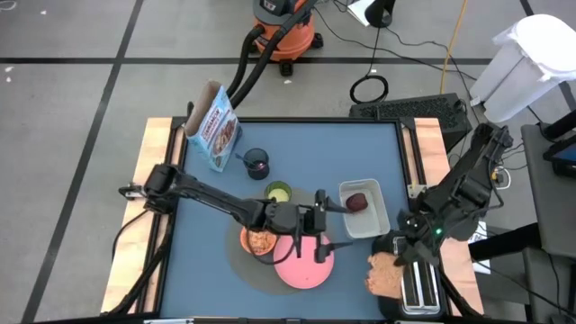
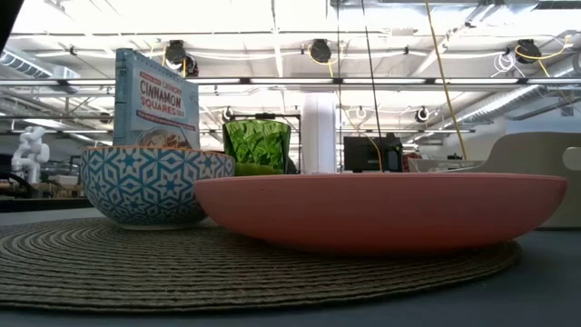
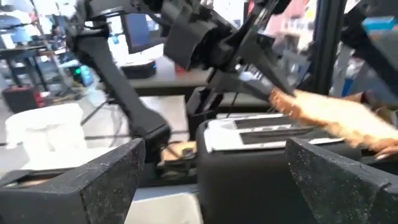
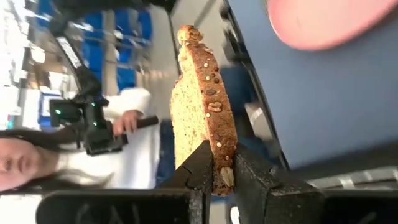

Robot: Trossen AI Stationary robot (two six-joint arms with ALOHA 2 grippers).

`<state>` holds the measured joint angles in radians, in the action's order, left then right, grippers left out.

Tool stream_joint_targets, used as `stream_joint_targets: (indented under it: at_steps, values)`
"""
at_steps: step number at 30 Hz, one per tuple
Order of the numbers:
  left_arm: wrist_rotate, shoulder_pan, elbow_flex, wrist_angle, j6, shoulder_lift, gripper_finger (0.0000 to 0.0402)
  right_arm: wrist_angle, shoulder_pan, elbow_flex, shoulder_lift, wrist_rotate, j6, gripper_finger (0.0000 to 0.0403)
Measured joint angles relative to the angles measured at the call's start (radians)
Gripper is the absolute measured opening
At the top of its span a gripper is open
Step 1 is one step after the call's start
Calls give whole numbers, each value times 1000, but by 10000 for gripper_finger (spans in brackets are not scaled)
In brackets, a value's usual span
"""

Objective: Arrange a breakfast setting
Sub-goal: Put the toasted bread on the pink plate

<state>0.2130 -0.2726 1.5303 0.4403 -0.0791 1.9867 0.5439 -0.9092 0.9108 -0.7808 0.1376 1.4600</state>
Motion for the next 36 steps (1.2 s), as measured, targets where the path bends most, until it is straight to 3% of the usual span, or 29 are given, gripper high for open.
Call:
stream_joint_targets:
  at_steps: [7,22,29,36]
  values:
    - [46,3,0,-267,-42,-155,392,-90,50,1,2,75,-154,42]
    - [231,3,1,-740,-64,-495,392,-199,291,1,7,68,-456,42]
    - [328,8,0,-882,-43,-627,392,-284,452,1,-27,-75,-608,43]
    - [376,20,0,-971,1,-725,392,-383,629,2,-144,-296,-670,43]
